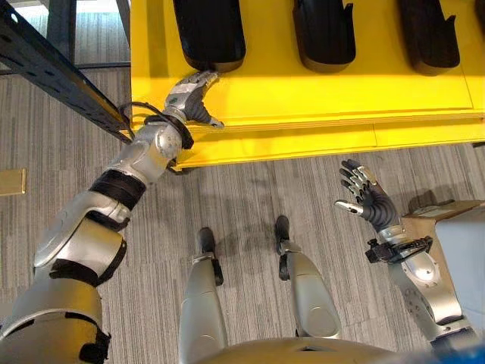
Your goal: Move parts from the plastic box to the shelf.
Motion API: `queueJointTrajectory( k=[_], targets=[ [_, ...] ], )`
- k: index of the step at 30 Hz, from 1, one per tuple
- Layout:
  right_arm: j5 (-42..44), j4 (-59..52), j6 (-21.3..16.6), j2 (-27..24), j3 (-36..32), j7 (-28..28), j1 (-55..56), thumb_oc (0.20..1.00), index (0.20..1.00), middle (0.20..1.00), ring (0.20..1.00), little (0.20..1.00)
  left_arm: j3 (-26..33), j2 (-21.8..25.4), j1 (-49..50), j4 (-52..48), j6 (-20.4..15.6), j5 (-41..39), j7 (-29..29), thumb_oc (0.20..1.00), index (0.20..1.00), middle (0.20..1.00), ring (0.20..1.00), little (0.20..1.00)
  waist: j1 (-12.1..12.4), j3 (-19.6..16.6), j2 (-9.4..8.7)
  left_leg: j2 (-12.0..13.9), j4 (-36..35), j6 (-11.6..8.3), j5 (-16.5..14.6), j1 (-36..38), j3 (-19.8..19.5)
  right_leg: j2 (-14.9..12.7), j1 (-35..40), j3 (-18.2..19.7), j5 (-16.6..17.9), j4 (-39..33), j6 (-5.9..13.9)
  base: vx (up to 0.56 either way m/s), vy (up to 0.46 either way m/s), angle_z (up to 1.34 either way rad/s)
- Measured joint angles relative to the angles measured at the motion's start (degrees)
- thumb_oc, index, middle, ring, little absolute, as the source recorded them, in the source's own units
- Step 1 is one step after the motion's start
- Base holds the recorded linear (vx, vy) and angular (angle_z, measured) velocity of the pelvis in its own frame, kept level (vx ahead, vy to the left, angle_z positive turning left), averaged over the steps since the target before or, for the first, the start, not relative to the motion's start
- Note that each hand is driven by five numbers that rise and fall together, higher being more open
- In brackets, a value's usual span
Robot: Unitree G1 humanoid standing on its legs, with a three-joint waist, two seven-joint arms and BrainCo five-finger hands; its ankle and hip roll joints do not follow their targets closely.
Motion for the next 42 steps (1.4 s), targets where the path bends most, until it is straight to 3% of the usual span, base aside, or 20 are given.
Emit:
queueJointTrajectory(
  k=[5, 6, 8, 11, 17, 21, 22, 24, 26, 29, 34, 36, 42],
  targets=[
    [-0.2, 0.4, 0.2, 0.7, -1.5, -1.0, -0.3, 1.0, 1.0, 1.0, 1.0, 1.0, 7.8, -1.1, 13.0, -9.0, -1.6, 0.0, -0.4, 1.0, 1.0, 1.0, 1.0, 1.0, 0.7, 0.3, 0.3, 0.0, -0.3, 0.13, -0.2, 1.5, 0.3, -0.1, 0.7, 0.1, -0.7, 0.7, -0.15, 0.0, 0.005, -0.02],
    [-0.5, 0.2, 0.3, 0.7, -1.9, -1.0, -0.5, 1.0, 1.0, 1.0, 1.0, 1.0, 11.8, -1.8, 16.7, -12.4, -1.7, 0.0, -1.5, 1.0, 1.0, 1.0, 1.0, 1.0, 0.3, 0.4, 0.47, 0.0, -0.4, 0.1, -0.6, 2.3, 0.5, -0.2, 1.1, 0.2, -1.2, 1.0, -0.14, 0.0, 0.012, 0.04],
    [-0.7, 0.4, 0.5, 0.7, -2.9, -1.0, -0.5, 1.0, 1.0, 1.0, 1.0, 1.0, 13.0, -2.2, 19.6, -14.5, -2.1, 0.0, -2.3, 1.0, 1.0, 1.0, 1.0, 1.0, 1.7, 1.1, 1.58, 0.0, -0.6, -0.02, -0.8, 2.8, 0.2, -0.2, 1.6, 0.0, -2.4, 1.7, -0.39, 0.01, 0.025, 0.04],
    [-2.0, 0.4, 0.7, 0.7, -3.8, -1.1, -0.8, 1.0, 1.0, 1.0, 1.0, 1.0, 19.6, -2.7, 28.9, -22.0, -2.8, -0.5, -3.4, 1.0, 1.0, 1.0, 1.0, 1.0, 1.3, 1.5, 2.17, 0.0, -0.6, 0.03, -1.1, 3.0, 0.3, -0.3, 1.7, 0.0, -2.5, 1.8, -0.32, 0.0, 0.011, 0.0],
    [-2.2, 0.4, 1.2, 0.6, -4.2, -1.1, -2.8, 1.0, 1.0, 1.0, 1.0, 1.0, 21.1, -4.0, 34.4, -24.9, -4.7, -13.8, -5.5, 1.0, 1.0, 1.0, 1.0, 1.0, 2.3, 1.6, 2.49, 0.0, -1.0, 0.01, -1.1, 4.9, 0.3, -0.3, 3.2, -0.1, -2.8, 1.9, -0.23, 0.01, 0.0, 0.0],
    [-2.1, 1.5, 1.1, 0.8, -3.7, -1.5, -3.5, 1.0, 1.0, 1.0, 1.0, 1.0, 20.2, -9.2, 41.8, -24.4, -5.7, -30.3, -8.9, 1.0, 1.0, 1.0, 1.0, 1.0, 3.5, 1.6, 2.63, 0.0, -3.7, -0.07, -1.3, 9.0, 0.5, -0.3, 6.6, -0.2, -3.7, 1.0, -0.53, 0.1, -0.022, 0.01],
    [-2.0, 3.5, 1.2, 0.8, -2.6, -2.0, -3.8, 1.0, 1.0, 1.0, 1.0, 1.0, 20.1, -12.4, 43.9, -23.9, -5.8, -36.5, -9.0, 1.0, 1.0, 1.0, 1.0, 1.0, 3.7, 1.6, 2.63, -0.3, -5.6, -0.52, -0.6, 11.8, 0.5, -0.3, 9.5, -0.5, -3.2, -0.7, -0.06, 0.09, -0.022, 0.11],
    [-2.0, 4.2, 0.9, 0.8, -1.6, -2.2, -2.6, 1.0, 1.0, 1.0, 1.0, 1.0, 18.0, -14.6, 47.5, -23.9, -5.9, -40.8, -9.7, 1.0, 1.0, 1.0, 1.0, 1.0, 3.8, 1.0, 2.97, -0.3, -7.0, -0.55, -0.5, 14.7, 0.0, -0.1, 12.8, -1.2, -3.4, -2.2, -0.28, 0.09, -0.036, 0.14],
    [-2.1, 4.9, 0.7, 1.9, -1.5, -3.2, -2.1, 1.0, 1.0, 1.0, 1.0, 1.0, 18.4, -18.2, 52.1, -23.3, -6.2, -47.2, -10.5, 1.0, 1.0, 1.0, 1.0, 1.0, 4.5, 0.0, 3.19, -0.8, -13.1, -1.17, 1.8, 21.1, -0.3, -0.1, 19.2, -2.9, -1.7, -7.7, -0.08, 0.07, -0.024, 0.18],
    [-2.1, 5.3, 0.6, 3.0, -1.3, -3.4, -1.3, 1.0, 1.0, 1.0, 1.0, 1.0, 17.8, -19.0, 57.0, -23.2, -6.5, -50.1, -11.4, 1.0, 1.0, 1.0, 1.0, 1.0, 5.3, -4.3, 3.76, -0.6, -15.8, -1.48, 2.3, 23.0, -0.4, 0.3, 20.8, -3.3, -1.9, -9.3, -0.32, 0.07, -0.036, 0.05],
    [-2.1, 7.6, 0.5, 3.0, -0.9, -3.4, -1.2, 1.0, 1.0, 1.0, 1.0, 1.0, 18.1, -19.0, 58.5, -23.2, -6.6, -53.6, -12.7, 1.0, 1.0, 1.0, 1.0, 1.0, 5.2, -8.1, 3.9, -0.7, -23.7, -2.03, 5.3, 29.8, -0.2, 0.9, 26.0, -4.1, -1.1, -13.6, -0.14, 0.06, -0.024, 0.02],
    [-2.1, 9.5, 0.6, 3.3, 1.0, -3.5, 0.8, 1.0, 1.0, 1.0, 1.0, 1.0, 18.0, -18.9, 58.8, -23.4, -6.7, -53.3, -12.8, 1.0, 1.0, 1.0, 1.0, 1.0, 5.1, -12.1, 4.0, -0.3, -28.2, -2.47, 6.9, 33.3, 0.3, 1.7, 28.6, -4.3, -0.4, -16.4, -0.09, 0.05, -0.019, -0.08],
    [-2.0, 9.5, 0.8, 4.2, 2.0, -3.4, 0.8, 1.0, 1.0, 1.0, 1.0, 1.0, 18.4, -21.5, 59.6, -23.2, -6.9, -53.3, -12.7, 1.0, 1.0, 1.0, 1.0, 1.0, 5.0, -14.0, 3.97, 0.0, -28.5, -2.55, 6.9, 33.9, 1.1, 2.0, 28.9, -3.8, -0.3, -16.4, -0.16, 0.01, -0.004, -0.04]
  ],
)
